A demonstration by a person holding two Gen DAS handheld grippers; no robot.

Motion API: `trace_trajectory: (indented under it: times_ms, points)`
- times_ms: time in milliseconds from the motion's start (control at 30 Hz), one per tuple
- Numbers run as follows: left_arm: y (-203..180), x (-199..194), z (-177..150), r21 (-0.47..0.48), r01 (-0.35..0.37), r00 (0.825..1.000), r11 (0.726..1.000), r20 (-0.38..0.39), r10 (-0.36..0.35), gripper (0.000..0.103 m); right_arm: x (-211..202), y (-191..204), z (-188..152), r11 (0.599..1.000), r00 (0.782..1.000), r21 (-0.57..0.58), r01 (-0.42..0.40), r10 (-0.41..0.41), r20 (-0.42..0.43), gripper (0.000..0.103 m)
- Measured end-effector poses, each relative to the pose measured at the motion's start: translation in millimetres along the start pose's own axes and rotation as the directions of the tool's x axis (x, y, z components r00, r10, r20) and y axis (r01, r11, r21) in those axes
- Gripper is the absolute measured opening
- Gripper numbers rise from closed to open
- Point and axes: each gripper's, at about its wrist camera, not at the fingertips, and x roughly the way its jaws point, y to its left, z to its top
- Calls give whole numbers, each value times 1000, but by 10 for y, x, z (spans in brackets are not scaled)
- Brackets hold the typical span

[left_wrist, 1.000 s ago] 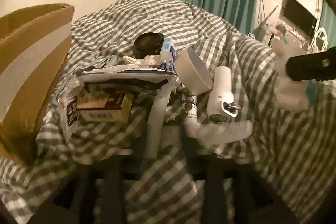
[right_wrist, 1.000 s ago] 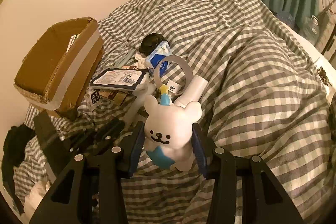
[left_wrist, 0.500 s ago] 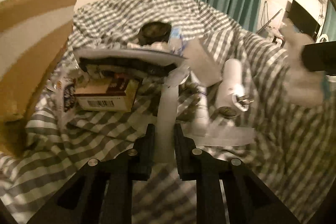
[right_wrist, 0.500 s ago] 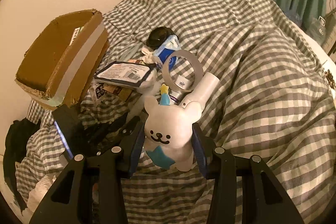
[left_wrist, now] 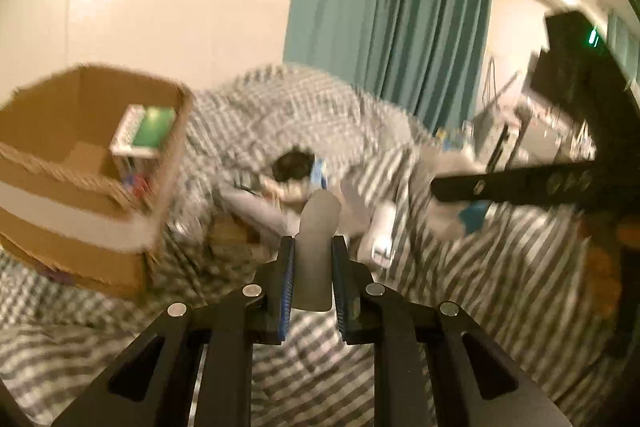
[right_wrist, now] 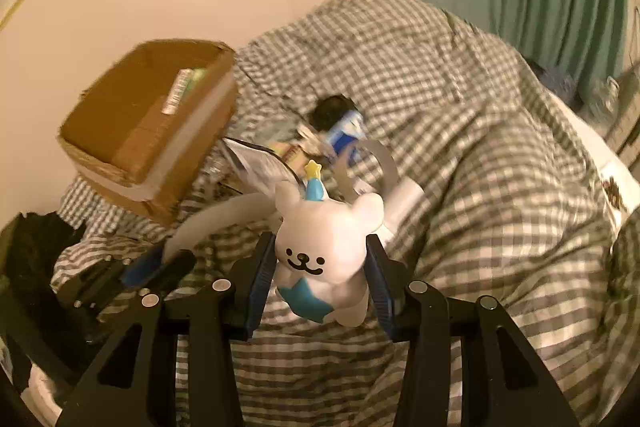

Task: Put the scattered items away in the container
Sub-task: 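Carry the bear figurine into the cardboard box and open the right gripper, then grasp black snack packet with left gripper while right grasps white hair dryer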

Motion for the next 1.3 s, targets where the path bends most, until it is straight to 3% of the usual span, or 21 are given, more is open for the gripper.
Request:
trace_trajectory:
  times_ms: [200, 367, 433, 500, 667, 833, 900, 933, 1033, 1067, 1300]
  points:
    - [253, -338, 582, -3, -48, 991, 999, 127, 48, 17, -180, 378, 423, 994, 995, -65, -84, 88, 57, 44]
    - [779, -427, 1118, -44, -154, 971, 987, 178, 159, 17, -81, 811, 951, 979, 983, -140, -150, 163, 85, 44]
    - [1043, -367, 1223, -59, -239, 955, 969, 165, 245, 17, 52, 1008, 1147, 968, 977, -167, -186, 201, 74, 44]
    - [1339, -291, 1217, -92, -319, 934, 943, 136, 330, 17, 278, 1259, 1332, 955, 972, -205, -214, 228, 46, 44]
    - [1839, -111, 1071, -137, -373, 922, 918, 53, 383, 18, 912, 1652, 1550, 942, 967, -219, -254, 254, -29, 44]
    - [1924, -38, 1009, -146, -338, 937, 930, 38, 347, 22, 1339, 1810, 1555, 935, 950, -168, -313, 304, -78, 45]
    - [1890, 5, 1000, -131, -352, 933, 927, 30, 359, 24, 1363, 1818, 1550, 930, 944, -159, -330, 323, -72, 56]
    - [1864, 6, 989, -124, -357, 931, 926, 30, 363, 31, 1343, 1810, 1543, 930, 942, -156, -334, 328, -63, 66]
    - [1776, -64, 976, -111, -355, 929, 928, 65, 363, 80, 1140, 1708, 1563, 937, 949, -153, -313, 315, -13, 68]
    - [1736, -114, 970, -114, -355, 927, 928, 83, 365, 89, 1039, 1637, 1565, 944, 954, -150, -294, 298, 7, 68]
    - [1309, -319, 797, -99, -317, 937, 943, 119, 327, 93, 310, 920, 1345, 983, 988, -128, -130, 139, 65, 68]
